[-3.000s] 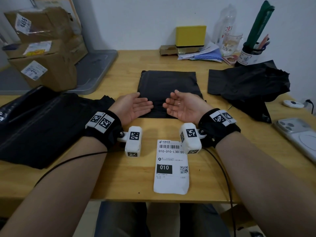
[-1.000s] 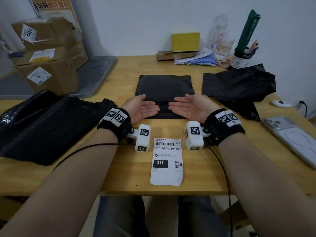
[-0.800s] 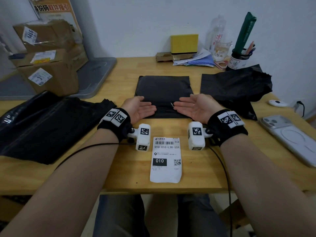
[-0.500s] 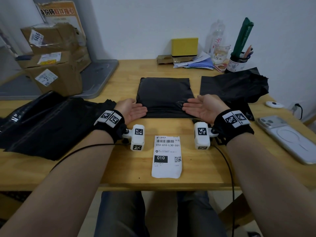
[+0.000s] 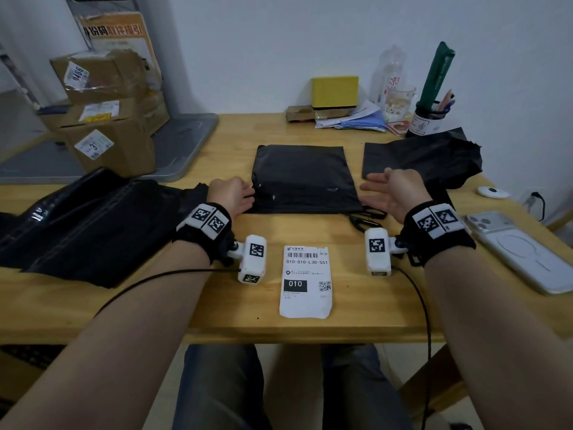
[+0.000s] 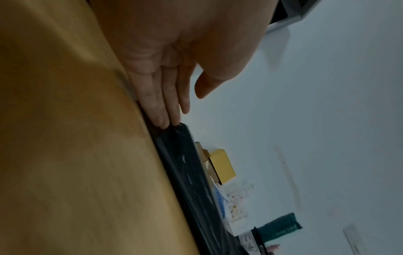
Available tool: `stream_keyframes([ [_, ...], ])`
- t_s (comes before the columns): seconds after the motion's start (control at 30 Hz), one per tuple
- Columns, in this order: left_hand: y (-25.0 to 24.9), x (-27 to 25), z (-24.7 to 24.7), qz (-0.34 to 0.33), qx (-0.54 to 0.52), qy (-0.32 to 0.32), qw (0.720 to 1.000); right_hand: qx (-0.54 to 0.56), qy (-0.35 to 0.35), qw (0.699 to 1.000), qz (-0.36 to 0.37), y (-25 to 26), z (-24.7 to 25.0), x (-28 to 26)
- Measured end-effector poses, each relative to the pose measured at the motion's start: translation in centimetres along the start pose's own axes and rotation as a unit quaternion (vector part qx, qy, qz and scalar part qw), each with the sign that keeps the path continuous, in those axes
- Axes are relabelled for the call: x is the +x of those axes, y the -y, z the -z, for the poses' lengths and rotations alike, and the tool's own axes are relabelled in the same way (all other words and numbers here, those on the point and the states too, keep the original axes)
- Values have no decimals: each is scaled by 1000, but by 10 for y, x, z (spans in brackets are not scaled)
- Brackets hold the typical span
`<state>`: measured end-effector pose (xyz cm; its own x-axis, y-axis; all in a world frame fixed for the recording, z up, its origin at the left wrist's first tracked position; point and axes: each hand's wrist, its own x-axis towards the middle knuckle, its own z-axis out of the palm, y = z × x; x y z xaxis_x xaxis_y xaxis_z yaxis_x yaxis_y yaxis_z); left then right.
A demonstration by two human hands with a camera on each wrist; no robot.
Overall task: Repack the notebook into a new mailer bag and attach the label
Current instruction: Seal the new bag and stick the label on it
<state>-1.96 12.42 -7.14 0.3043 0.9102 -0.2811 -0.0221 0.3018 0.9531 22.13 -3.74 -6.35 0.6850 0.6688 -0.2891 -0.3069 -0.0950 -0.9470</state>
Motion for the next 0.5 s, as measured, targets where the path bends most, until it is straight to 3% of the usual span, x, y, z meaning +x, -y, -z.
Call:
stream_keyframes([
  [0.13, -8, -8, -11, 1, 0, 62, 998, -1, 23, 999, 41, 10, -11, -9],
  [0.23, -13, -13, -24, 28, -8, 122, 992, 31, 82, 995, 38, 15, -33, -14],
  [0.37, -12, -15, -44, 49, 10, 150, 987, 46, 168, 984, -27, 3, -73, -12],
  [0.5, -1, -12, -49, 78, 33, 125, 989, 18, 176, 980, -91, -14, -91, -4],
])
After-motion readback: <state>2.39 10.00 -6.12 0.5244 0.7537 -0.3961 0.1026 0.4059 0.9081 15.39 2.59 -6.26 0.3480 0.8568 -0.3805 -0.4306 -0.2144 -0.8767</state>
